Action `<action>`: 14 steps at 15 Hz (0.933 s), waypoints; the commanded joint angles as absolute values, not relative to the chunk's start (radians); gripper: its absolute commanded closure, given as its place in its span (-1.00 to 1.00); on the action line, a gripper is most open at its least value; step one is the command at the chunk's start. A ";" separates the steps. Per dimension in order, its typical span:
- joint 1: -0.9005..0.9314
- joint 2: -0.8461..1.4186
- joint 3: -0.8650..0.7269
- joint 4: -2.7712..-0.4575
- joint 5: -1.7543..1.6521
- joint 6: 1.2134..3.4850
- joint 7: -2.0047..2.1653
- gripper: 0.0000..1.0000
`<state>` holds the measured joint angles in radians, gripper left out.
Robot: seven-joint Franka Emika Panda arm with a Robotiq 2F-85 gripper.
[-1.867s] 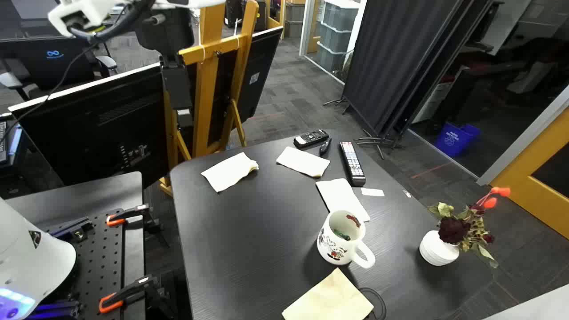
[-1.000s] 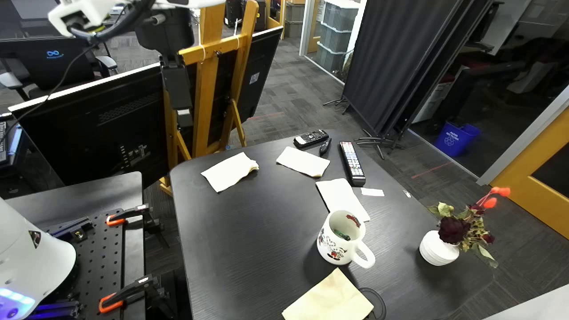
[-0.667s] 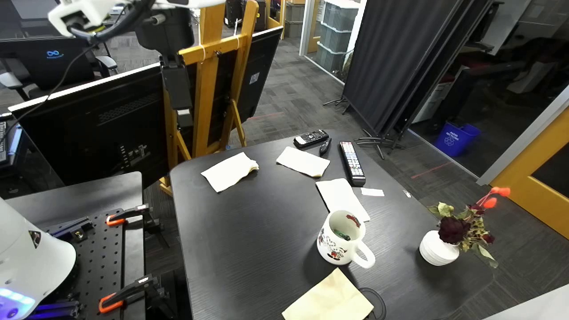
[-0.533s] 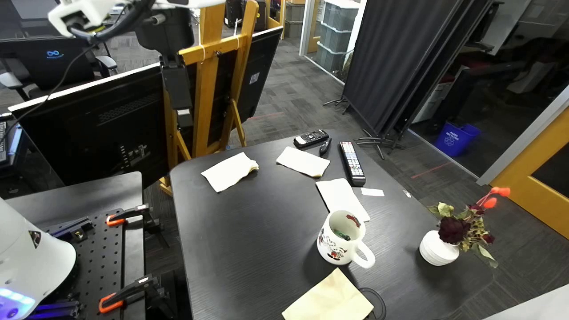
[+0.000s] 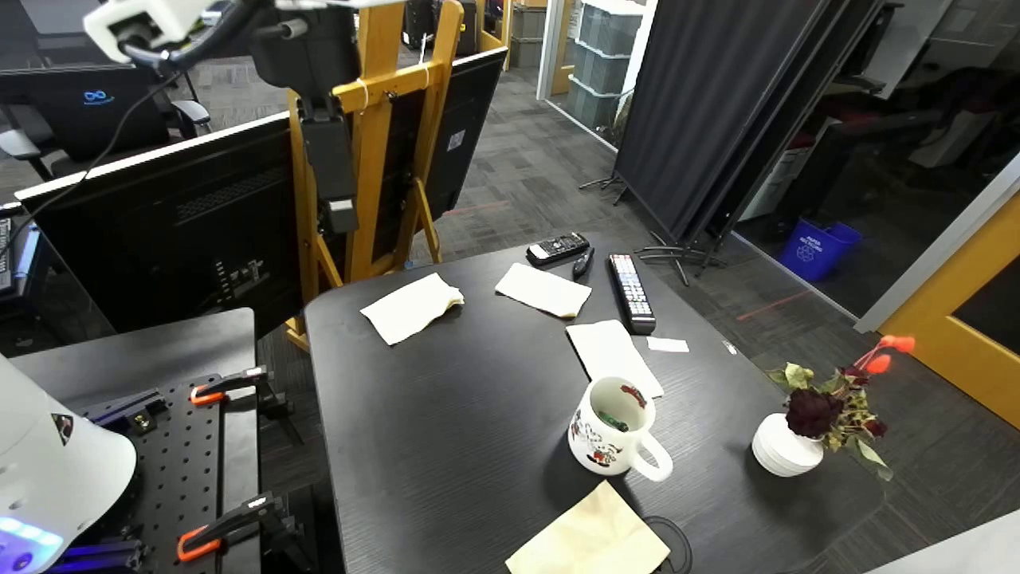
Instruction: Put the pen in the mug on the table
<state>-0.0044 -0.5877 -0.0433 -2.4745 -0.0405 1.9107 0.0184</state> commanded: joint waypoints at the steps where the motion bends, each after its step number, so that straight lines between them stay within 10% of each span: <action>1: -0.036 -0.492 -0.073 -2.379 -0.056 1.901 -0.037 -1.00; 14: -0.100 -0.106 -0.088 -2.144 -0.020 2.109 0.210 -1.00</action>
<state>-0.0818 -0.1935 -0.0863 -2.2163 -0.0349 2.0844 0.1494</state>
